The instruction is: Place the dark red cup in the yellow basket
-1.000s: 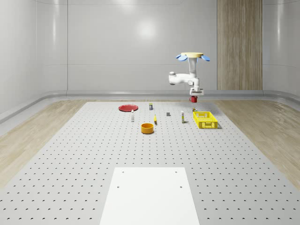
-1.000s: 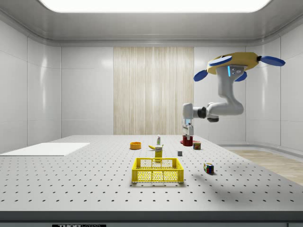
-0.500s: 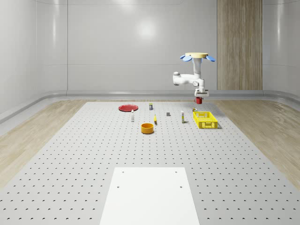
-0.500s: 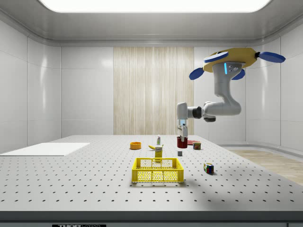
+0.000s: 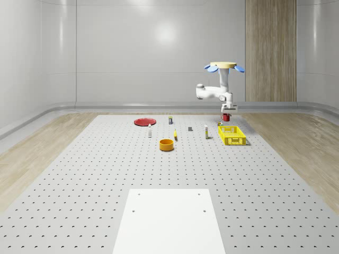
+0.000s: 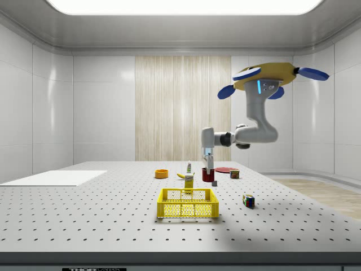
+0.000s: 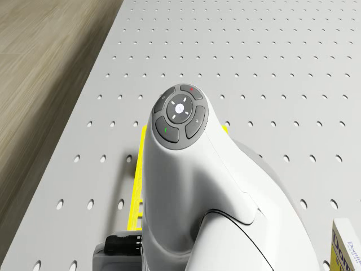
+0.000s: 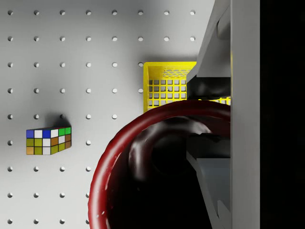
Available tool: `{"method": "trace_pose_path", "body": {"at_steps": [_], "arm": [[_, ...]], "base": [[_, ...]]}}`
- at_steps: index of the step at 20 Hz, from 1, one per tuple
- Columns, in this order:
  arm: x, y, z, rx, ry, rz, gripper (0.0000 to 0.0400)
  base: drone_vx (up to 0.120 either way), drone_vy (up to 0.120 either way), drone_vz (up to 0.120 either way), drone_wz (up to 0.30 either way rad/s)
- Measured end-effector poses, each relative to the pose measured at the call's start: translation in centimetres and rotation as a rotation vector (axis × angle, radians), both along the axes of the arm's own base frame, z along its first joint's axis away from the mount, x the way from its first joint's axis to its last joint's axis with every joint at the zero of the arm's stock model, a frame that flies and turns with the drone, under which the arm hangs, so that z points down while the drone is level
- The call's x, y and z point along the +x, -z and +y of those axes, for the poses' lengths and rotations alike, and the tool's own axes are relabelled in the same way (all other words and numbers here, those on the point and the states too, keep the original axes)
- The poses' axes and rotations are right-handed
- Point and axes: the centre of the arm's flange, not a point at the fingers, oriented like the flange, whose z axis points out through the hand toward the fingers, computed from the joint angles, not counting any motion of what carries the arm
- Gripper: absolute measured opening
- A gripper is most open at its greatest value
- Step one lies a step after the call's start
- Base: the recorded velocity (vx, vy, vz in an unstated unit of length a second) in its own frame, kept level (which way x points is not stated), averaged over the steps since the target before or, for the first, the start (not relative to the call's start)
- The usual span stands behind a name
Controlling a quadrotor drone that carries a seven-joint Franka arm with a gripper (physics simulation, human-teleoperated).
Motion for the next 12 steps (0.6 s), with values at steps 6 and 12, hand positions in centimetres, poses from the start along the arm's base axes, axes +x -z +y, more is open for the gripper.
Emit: {"method": "trace_pose_path", "body": {"at_steps": [6, 12], "arm": [[0.00, 0.00, 0.00, 0.000, 0.000, 0.000, 0.0100], [0.00, 0.00, 0.00, 0.000, 0.000, 0.000, 0.0100]], "base": [[0.120, 0.000, -0.080, 0.000], [0.120, 0.000, -0.020, 0.000]]}}
